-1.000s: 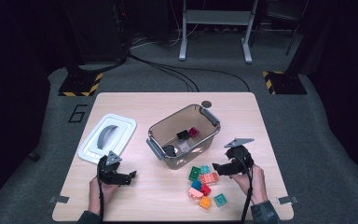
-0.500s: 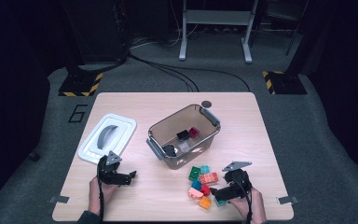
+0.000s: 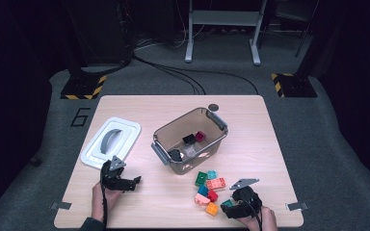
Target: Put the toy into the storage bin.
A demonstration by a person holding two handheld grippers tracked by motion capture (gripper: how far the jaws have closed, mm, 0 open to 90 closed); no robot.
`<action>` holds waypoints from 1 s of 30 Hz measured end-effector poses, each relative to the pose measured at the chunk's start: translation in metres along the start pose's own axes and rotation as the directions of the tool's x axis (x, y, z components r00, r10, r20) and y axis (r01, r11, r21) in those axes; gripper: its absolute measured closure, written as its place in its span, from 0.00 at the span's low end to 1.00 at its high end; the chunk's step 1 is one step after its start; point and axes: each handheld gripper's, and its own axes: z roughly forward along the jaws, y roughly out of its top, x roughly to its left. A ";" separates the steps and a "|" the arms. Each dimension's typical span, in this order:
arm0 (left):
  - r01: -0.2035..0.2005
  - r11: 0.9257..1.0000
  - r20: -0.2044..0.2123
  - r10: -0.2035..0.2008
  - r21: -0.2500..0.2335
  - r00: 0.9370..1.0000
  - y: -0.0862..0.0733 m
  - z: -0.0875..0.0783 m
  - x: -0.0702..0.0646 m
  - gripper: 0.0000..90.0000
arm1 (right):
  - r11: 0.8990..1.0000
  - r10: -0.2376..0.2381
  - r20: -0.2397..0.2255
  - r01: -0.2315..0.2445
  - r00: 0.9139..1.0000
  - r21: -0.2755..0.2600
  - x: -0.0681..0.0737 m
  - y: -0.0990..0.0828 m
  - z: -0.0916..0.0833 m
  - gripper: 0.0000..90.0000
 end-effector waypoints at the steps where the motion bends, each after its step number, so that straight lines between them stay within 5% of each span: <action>1: 0.001 1.000 -0.001 -0.001 0.000 1.000 0.000 0.000 0.000 0.03 | 1.000 0.007 0.002 -0.007 1.000 -0.001 -0.001 -0.001 0.000 0.40; 6: 0.002 1.000 -0.001 -0.002 0.000 1.000 0.000 0.000 0.000 0.03 | 1.000 0.018 0.004 -0.018 1.000 0.005 -0.008 -0.002 -0.001 0.55; 14: 0.001 1.000 -0.001 -0.001 -0.001 1.000 0.000 0.000 0.000 0.03 | 1.000 -0.002 0.010 0.002 1.000 -0.009 -0.011 0.002 0.004 0.63; 30: 0.001 1.000 -0.001 -0.001 0.000 1.000 0.000 0.000 0.000 0.03 | 0.995 0.041 0.009 -0.040 0.999 -0.092 -0.031 0.012 -0.003 0.65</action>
